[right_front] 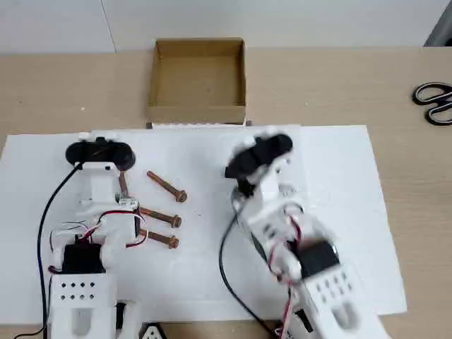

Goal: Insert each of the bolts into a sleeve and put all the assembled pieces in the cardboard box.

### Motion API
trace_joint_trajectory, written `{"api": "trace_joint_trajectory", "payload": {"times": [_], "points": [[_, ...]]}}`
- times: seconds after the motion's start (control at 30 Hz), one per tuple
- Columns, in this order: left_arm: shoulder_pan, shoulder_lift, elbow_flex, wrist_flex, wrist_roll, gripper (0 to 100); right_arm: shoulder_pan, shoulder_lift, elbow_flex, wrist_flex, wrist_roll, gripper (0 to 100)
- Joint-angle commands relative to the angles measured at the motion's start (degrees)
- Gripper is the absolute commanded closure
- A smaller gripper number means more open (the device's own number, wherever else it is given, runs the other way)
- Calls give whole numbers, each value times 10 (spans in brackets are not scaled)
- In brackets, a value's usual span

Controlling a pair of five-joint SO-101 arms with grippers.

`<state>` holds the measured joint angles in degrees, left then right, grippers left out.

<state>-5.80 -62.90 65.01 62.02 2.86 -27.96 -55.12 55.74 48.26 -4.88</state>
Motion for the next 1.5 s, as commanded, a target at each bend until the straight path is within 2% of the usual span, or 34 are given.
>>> {"api": "trace_joint_trajectory", "payload": {"times": [0.0,0.27,0.6,0.8,1.2,1.37,1.47], "points": [[-4,-4,7,-30,-11,994,7,155,-156,-40,-6,995],[-4,-6,7,-26,-10,994,9,417,-423,-83,-5,995],[-4,-6,7,-25,-10,994,57,682,-729,-95,-4,995],[-4,-6,7,-18,-10,994,60,826,-880,-95,-4,995],[-7,-6,7,11,-10,994,80,1038,-1113,-95,-4,991],[-7,-6,7,12,-10,994,87,1092,-1164,-90,36,987],[-7,-6,7,12,-10,994,87,1098,-1171,-66,38,924]]}}
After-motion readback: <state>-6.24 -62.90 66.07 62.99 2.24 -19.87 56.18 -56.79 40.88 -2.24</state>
